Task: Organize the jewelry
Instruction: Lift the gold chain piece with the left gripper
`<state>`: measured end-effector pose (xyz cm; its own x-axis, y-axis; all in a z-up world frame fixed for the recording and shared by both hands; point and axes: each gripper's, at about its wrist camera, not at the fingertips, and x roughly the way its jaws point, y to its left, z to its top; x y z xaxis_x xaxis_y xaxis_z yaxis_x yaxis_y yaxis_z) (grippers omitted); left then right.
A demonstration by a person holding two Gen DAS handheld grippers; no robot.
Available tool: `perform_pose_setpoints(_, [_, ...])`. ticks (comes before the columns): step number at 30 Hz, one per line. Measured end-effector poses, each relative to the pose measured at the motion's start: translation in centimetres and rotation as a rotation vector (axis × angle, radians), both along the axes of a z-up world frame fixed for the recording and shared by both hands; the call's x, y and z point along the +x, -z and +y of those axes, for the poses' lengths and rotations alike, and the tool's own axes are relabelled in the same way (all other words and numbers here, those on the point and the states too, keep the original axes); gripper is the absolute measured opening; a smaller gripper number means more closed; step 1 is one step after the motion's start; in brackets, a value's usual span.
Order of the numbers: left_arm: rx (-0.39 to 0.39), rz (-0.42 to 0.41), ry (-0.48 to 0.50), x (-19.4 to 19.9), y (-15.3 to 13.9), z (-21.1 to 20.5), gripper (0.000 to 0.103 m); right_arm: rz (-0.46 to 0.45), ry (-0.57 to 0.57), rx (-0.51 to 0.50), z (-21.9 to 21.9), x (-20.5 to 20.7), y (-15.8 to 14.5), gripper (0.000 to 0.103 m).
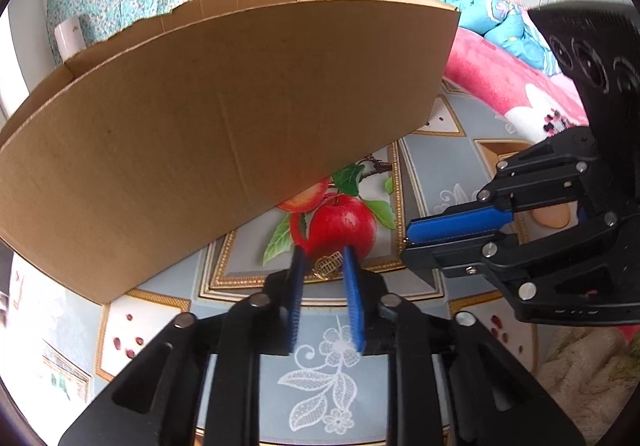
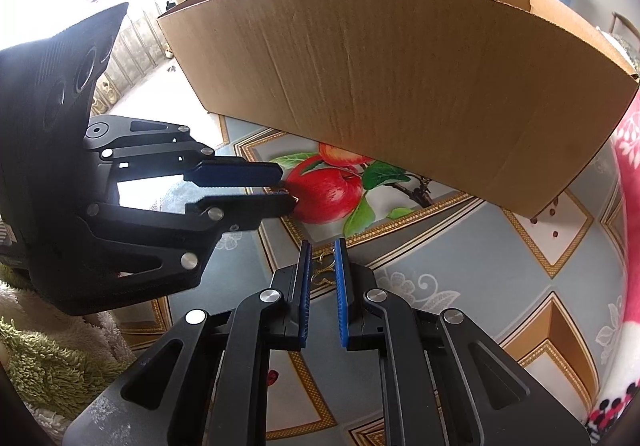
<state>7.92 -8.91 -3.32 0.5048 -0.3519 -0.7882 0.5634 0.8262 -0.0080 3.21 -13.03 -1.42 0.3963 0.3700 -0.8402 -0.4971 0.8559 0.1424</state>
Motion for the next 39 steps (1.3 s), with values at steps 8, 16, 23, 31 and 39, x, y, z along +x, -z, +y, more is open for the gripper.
perform_pose_setpoints(8, [0.010, -0.014, 0.016, -0.2, -0.1, 0.0, 0.012, -0.002, 0.003, 0.003, 0.1, 0.1, 0.2, 0.009])
perform_pose_setpoints(16, [0.008, -0.014, 0.018, -0.4, -0.2, 0.0, 0.010, -0.002, 0.008, 0.007, -0.2, 0.2, 0.1, 0.009])
perform_pose_setpoints(23, [0.009, -0.024, 0.022, -0.8, -0.5, 0.0, 0.010, -0.006, 0.011, 0.006, -0.2, 0.2, 0.0, 0.009])
perform_pose_setpoints(31, [-0.001, -0.036, 0.023, -1.1, -1.1, 0.3, 0.010, -0.017, 0.012, 0.006, -0.2, -0.2, -0.4, 0.009])
perform_pose_setpoints(39, [-0.004, -0.038, 0.003, -1.5, -1.9, 0.7, 0.003, -0.039, 0.010, 0.005, -0.2, -0.6, -0.7, 0.009])
